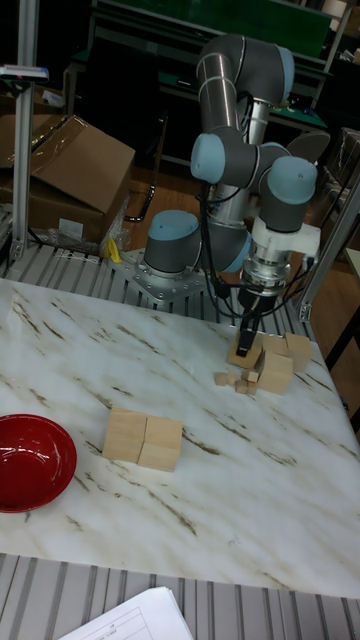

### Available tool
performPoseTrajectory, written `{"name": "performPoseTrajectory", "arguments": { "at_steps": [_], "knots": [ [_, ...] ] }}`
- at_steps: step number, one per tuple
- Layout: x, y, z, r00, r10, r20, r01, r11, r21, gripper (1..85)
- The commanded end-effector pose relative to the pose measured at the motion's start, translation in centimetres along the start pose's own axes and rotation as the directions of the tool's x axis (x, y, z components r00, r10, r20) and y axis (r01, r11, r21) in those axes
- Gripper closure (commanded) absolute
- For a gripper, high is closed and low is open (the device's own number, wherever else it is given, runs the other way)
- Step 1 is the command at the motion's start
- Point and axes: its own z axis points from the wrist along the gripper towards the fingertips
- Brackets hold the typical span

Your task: Stack the blocks into a pyramid shape

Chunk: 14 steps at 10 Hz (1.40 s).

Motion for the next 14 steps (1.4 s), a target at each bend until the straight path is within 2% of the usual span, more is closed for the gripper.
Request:
{"name": "performPoseTrajectory", "arguments": {
  "at_steps": [1, 2, 3, 5, 6, 7, 9, 10, 12, 14],
  "knots": [
    [0.1, 0.6, -2.1, 0.999, 0.038, 0.009, -0.038, 0.999, -0.006, 55.3],
    [0.2, 0.7, -2.9, 0.999, 0.04, 0.001, -0.04, 0.999, 0.001, 57.0],
    [0.3, 0.5, -3.6, 0.998, 0.055, -0.006, -0.055, 0.998, 0.012, 62.3],
    [0.8, -1.2, -5.1, 0.996, 0.077, -0.039, -0.074, 0.994, 0.078, 79.0],
    [1.0, -2.1, -5.8, 0.994, 0.097, -0.039, -0.093, 0.99, 0.104, 84.7],
    [1.0, -2.8, -6.1, 0.994, 0.105, -0.03, -0.101, 0.988, 0.114, 84.7],
    [1.1, -5.4, -6.0, 0.994, 0.109, -0.017, -0.105, 0.98, 0.168, 84.7],
    [0.5, -6.8, -5.7, 0.994, 0.109, 0.01, -0.109, 0.977, 0.181, 84.7],
    [0.7, -9.3, -5.6, 0.996, 0.088, 0.023, -0.091, 0.979, 0.183, 84.7],
    [1.4, -10.9, -5.3, 0.998, 0.063, 0.015, -0.064, 0.981, 0.183, 84.7]
  ]
}}
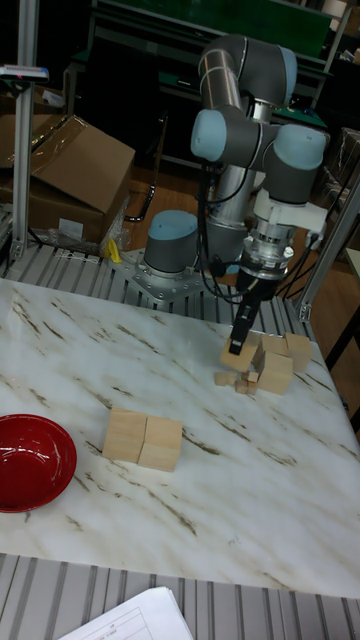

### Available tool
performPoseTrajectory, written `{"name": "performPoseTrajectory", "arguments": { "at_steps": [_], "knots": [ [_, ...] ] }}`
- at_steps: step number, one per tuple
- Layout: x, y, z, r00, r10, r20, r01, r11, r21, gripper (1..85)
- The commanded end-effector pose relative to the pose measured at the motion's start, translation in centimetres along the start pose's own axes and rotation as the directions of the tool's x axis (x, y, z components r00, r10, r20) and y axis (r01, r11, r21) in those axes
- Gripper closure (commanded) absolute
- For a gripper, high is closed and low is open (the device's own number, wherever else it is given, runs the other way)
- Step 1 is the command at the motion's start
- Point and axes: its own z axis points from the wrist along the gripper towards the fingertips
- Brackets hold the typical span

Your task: Stack the blocks into a pyramid shape

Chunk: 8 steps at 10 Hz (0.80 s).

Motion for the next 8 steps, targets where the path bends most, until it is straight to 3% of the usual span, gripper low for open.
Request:
{"name": "performPoseTrajectory", "arguments": {
  "at_steps": [1, 3, 5, 7, 8],
  "knots": [
    [0.3, -2.5, 0.5, 0.999, -0.037, 0.01, 0.037, 0.999, 0.012, 84.7],
    [0.9, -3.0, 0.5, 0.998, -0.059, -0.014, 0.059, 0.998, 0.03, 84.7],
    [0.9, -4.3, 0.4, 1.0, 0.022, -0.009, -0.021, 0.996, 0.081, 84.7],
    [2.3, -5.5, 0.2, 0.995, 0.087, -0.055, -0.079, 0.988, 0.134, 84.7],
    [1.7, -5.7, 0.3, 0.992, 0.122, -0.026, -0.118, 0.983, 0.141, 84.7]
  ]
}}
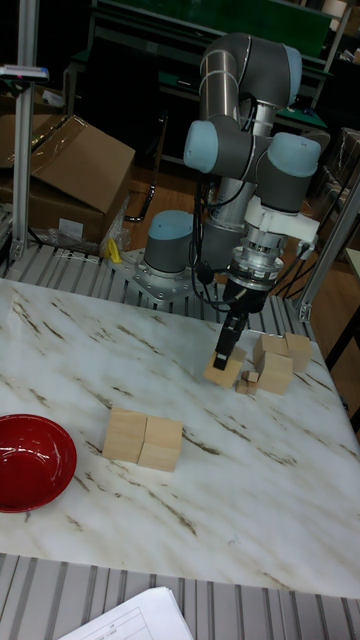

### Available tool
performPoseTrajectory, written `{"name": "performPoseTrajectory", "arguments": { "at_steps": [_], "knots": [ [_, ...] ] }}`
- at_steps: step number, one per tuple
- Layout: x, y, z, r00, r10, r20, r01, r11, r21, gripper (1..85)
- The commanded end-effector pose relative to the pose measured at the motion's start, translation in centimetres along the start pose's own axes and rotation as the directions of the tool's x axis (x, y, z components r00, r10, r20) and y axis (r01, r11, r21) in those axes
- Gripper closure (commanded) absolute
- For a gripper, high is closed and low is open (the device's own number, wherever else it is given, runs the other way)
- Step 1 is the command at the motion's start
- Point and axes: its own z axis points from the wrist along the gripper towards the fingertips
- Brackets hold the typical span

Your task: Stack the blocks into a pyramid shape

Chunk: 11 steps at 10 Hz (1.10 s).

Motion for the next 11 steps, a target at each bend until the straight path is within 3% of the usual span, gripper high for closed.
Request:
{"name": "performPoseTrajectory", "arguments": {
  "at_steps": [1, 3, 5, 9, 11],
  "knots": [
    [-0.6, -1.3, -0.1, 0.995, 0.092, 0.029, -0.093, 0.995, 0.038, 84.7],
    [-1.8, -1.5, -0.2, 0.987, 0.138, 0.079, -0.141, 0.989, 0.039, 84.7],
    [-2.2, -1.0, -0.2, 0.982, 0.167, 0.09, -0.169, 0.985, 0.015, 84.7],
    [-1.8, -0.3, -0.1, 0.982, 0.173, 0.07, -0.173, 0.985, -0.013, 84.7],
    [-2.4, -1.5, -0.6, 0.986, 0.151, 0.065, -0.15, 0.989, -0.019, 84.7]
  ]
}}
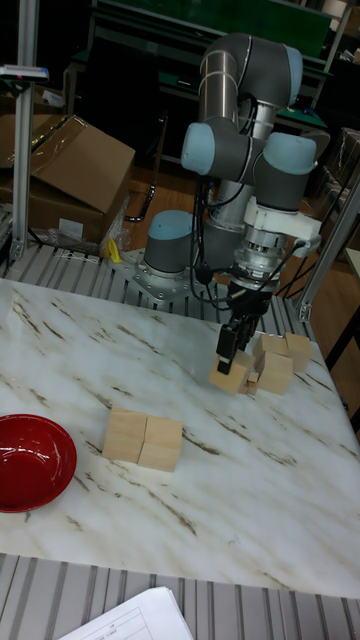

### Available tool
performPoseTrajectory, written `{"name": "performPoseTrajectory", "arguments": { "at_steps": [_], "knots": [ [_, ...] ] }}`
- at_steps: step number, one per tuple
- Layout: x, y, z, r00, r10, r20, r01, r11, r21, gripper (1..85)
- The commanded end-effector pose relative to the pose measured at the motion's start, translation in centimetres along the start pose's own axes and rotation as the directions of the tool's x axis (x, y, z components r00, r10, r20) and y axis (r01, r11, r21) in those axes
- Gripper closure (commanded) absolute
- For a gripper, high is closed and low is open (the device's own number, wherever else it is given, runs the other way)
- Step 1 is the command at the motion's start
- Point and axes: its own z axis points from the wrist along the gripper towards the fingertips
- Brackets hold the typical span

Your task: Stack the blocks into a pyramid shape

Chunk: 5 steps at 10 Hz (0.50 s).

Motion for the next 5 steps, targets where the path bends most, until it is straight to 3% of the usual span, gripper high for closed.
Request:
{"name": "performPoseTrajectory", "arguments": {
  "at_steps": [1, 5],
  "knots": [
    [-0.9, -1.3, -0.7, 1.0, -0.02, -0.01, 0.02, 1.0, -0.018, 84.7],
    [-2.0, -4.1, -0.8, 0.994, -0.107, -0.002, 0.106, 0.992, -0.062, 84.7]
  ]
}}
